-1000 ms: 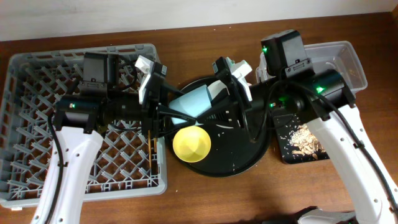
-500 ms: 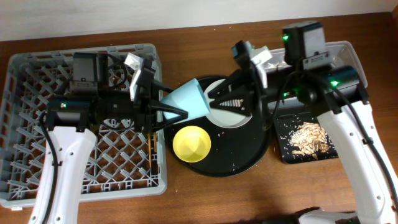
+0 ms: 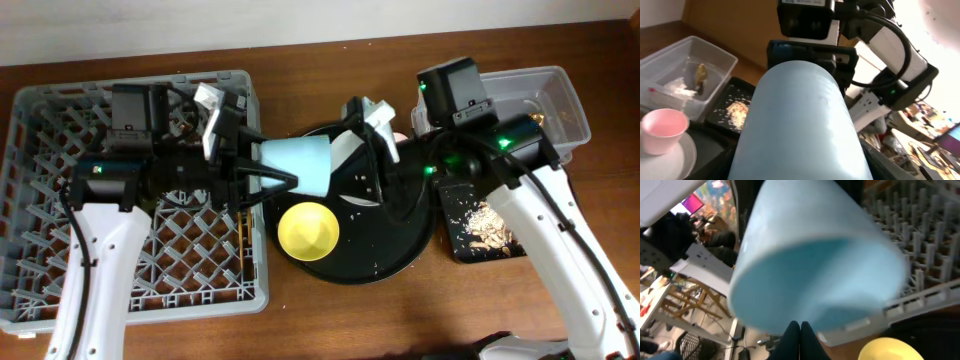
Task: Sort waste into correct bins and load items into the dishwasher rack
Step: 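Place the blue cup upside down in the rack with the left gripper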
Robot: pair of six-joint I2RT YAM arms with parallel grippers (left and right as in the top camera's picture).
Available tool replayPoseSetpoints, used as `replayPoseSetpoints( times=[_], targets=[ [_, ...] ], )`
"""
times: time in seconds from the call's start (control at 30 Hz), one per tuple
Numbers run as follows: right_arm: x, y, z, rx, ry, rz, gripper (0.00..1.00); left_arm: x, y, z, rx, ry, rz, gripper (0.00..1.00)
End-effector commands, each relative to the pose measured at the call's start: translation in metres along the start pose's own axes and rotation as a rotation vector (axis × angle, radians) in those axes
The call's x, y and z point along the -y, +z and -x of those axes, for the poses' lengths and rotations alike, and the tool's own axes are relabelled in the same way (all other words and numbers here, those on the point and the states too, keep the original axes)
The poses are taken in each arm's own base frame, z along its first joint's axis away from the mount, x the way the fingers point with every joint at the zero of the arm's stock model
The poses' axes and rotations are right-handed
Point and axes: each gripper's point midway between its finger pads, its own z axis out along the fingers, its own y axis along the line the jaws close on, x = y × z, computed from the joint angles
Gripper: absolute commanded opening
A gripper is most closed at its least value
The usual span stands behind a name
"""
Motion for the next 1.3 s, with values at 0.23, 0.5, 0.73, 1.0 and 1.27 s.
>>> replayPoseSetpoints(
  times=[0.23,0.5,0.73,1.0,1.27],
  targets=[
    [0.089,-0.087,-0.073,-0.144,0.43,-0.53,0.05,-0.155,-0.205,-0.061,-0.04,-0.497,1.388,0.32],
    [0.094,-0.092,-0.084,-0.187,0.449,-0.578,0.05,-0.237,-0.205,-0.067,-0.007,-0.521,1.381,0.32],
    [0.093,-0.093,-0.089,-0.208,0.466,-0.591,0.05,-0.292,-0.182,-0.09,-0.06,-0.529,1.344,0.32],
    [0.093,-0.094,-0.09,-0.212,0.469,-0.594,0.05,-0.293,-0.179,-0.112,-0.115,-0.6,1.334,0.32],
    [0.092,-0.093,-0.091,-0.214,0.472,-0.592,0.06,-0.289,-0.191,-0.126,-0.167,-0.635,1.405,0.87]
  ],
)
